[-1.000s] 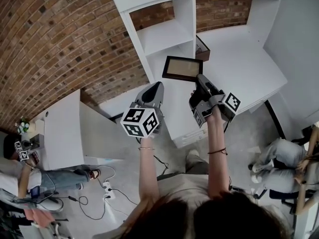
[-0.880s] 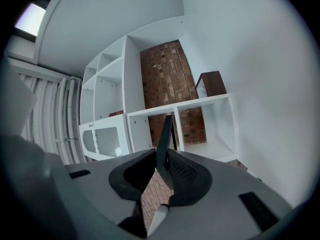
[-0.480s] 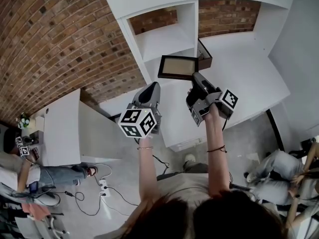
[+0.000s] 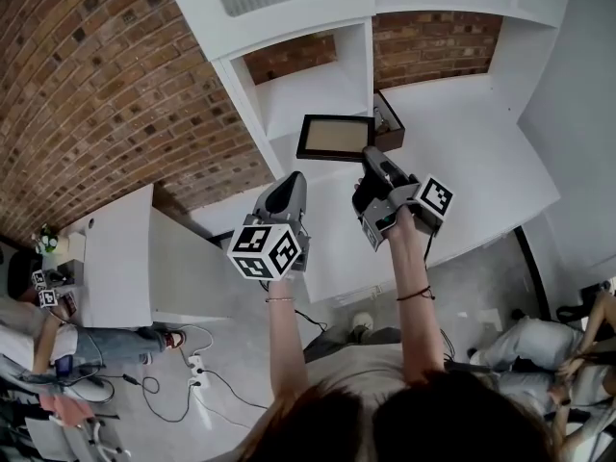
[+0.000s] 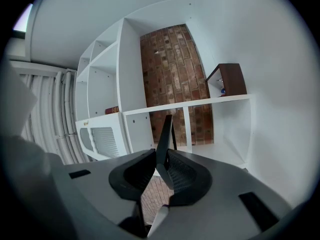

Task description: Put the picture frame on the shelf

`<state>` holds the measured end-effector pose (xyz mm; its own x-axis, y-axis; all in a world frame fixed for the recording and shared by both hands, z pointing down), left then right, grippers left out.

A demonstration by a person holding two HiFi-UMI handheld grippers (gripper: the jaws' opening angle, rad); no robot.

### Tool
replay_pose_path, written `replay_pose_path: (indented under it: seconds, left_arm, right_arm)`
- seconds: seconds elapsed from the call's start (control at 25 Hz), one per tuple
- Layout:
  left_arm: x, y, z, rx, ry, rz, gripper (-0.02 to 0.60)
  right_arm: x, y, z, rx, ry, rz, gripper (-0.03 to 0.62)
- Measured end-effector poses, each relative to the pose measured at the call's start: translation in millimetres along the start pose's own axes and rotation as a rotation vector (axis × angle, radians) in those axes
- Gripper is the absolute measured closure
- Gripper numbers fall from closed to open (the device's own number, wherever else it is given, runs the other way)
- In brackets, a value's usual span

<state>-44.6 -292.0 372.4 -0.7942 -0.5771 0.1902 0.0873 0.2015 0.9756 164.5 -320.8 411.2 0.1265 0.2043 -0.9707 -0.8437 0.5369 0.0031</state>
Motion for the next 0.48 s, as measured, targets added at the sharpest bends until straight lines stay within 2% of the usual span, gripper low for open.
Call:
replay_pose_path:
  seconds: [0.24,0.48]
  left_arm:
    - [6,-3,-3,-0.01,-0.031,0.019,0.571]
    - [12,-6,-6,-0.019,-0.027,0.013,0.571]
  right_arm:
    - [0,0,-14,0.038,-0.02,-0.003,0.519]
    - [-3,0,-20,0.034,-0.033,-0.006,0.519]
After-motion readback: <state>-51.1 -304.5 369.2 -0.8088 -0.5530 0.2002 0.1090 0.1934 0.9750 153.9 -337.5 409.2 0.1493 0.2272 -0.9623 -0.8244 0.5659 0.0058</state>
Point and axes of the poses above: the fingertips, and each gripper's own axes: z backward along the fingers, x to its left, y out of its underside, the point moved 6 cm from there along z, backward along the fingers, and after that the axes turned 7 degrees about x, right-handed, at the moved point
